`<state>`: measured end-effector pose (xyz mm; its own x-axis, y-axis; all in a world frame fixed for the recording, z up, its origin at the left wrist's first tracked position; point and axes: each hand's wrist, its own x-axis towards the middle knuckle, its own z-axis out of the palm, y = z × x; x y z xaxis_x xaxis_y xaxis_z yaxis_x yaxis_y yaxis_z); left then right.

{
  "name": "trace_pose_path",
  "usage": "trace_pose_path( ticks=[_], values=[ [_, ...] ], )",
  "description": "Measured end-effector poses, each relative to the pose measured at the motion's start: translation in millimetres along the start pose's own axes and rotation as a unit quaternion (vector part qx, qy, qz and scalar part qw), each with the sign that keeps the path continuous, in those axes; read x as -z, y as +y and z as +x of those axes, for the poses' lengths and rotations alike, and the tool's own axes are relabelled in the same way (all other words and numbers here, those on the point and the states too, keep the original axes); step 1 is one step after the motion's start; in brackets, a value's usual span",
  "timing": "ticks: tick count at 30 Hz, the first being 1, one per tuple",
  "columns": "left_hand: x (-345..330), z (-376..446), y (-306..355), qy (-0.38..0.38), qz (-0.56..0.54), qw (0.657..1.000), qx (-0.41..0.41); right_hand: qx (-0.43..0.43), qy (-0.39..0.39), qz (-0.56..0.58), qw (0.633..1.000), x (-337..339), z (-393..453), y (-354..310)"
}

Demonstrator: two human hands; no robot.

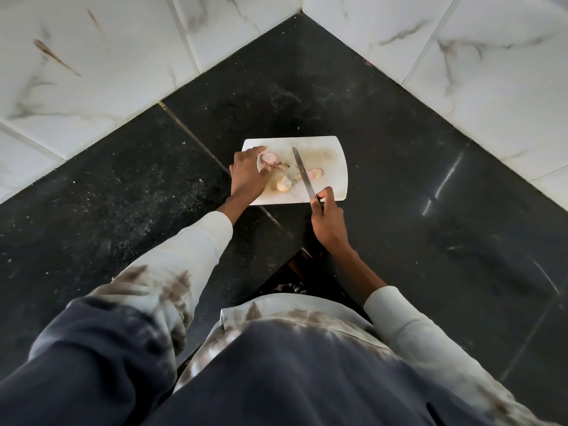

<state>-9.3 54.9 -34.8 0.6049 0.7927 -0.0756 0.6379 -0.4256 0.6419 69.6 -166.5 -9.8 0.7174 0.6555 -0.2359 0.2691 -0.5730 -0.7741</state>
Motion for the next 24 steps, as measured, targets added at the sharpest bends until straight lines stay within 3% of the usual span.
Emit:
trace_pose_path(
  ticks=[4,8,13,18,24],
  values=[
    [3,-9,5,-0.007,0.086,0.991,-0.107,-0.002,-0.001,-0.002,1.0,-2,2,0],
    [2,-25,16,0.02,0.087,0.984,-0.154,-0.015,0.002,-0.002,1.0,-6,3,0],
    [-6,-43,18,-0.013,0.078,0.991,-0.111,-0.008,0.013,0.009,1.0,-2,3,-1],
    [-12,-50,20,-0.024,0.002,0.998,-0.058,0.007,0.002,0.022,1.0,0,1,-3],
    [-9,-46,27,-0.03,0.005,0.997,-0.069,0.016,0.003,0.024,1.0,1,-1,-5]
  ],
)
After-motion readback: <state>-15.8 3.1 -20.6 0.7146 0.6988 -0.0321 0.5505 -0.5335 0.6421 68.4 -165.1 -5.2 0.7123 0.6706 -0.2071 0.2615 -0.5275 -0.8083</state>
